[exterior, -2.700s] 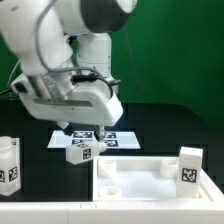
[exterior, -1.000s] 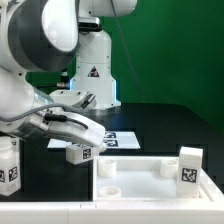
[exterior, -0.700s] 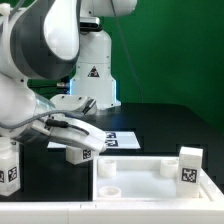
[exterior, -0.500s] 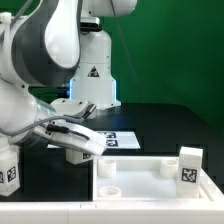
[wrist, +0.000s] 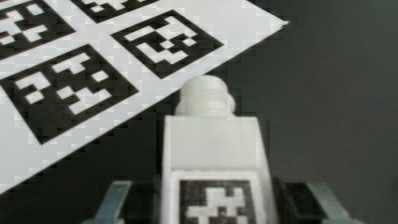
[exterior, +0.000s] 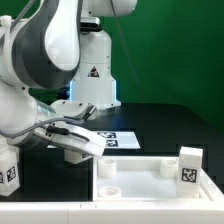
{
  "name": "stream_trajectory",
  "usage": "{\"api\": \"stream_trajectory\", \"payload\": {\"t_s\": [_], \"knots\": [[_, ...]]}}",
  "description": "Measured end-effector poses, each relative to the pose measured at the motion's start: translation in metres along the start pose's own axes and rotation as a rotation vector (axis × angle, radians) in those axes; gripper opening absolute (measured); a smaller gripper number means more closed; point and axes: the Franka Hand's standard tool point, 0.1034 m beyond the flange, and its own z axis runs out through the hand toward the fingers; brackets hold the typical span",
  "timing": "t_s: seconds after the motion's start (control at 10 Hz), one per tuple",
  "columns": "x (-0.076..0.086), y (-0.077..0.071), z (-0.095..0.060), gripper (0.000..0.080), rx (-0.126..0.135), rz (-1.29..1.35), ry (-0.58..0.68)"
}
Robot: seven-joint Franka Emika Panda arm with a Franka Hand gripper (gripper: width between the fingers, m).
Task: Assemble square table
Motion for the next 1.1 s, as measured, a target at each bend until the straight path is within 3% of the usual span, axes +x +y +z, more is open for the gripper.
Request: {"api": "stream_trajectory", "payload": {"t_s": [0.2, 0.5, 0.6, 0.7, 0.9, 1.1], "knots": [[-0.002, -0.002, -0.001, 0.0279, -0.002, -0.004, 0.000], [-0.046, -0.034, -0.027, 0.0279, -0.018, -0.088, 0.095], [-0.049, -0.043, -0.032, 0.0280, -0.028, -0.113, 0.162], [-0.043, -0.044, -0.033, 0.0280, -0.024, -0.114, 0.255], [-0.045, -0.048, -0.035, 0.0281, -0.024, -0.128, 0.360], [-0.060, -0.091, -0.070, 0.0281, -0.016, -0.241, 0.526]]}}
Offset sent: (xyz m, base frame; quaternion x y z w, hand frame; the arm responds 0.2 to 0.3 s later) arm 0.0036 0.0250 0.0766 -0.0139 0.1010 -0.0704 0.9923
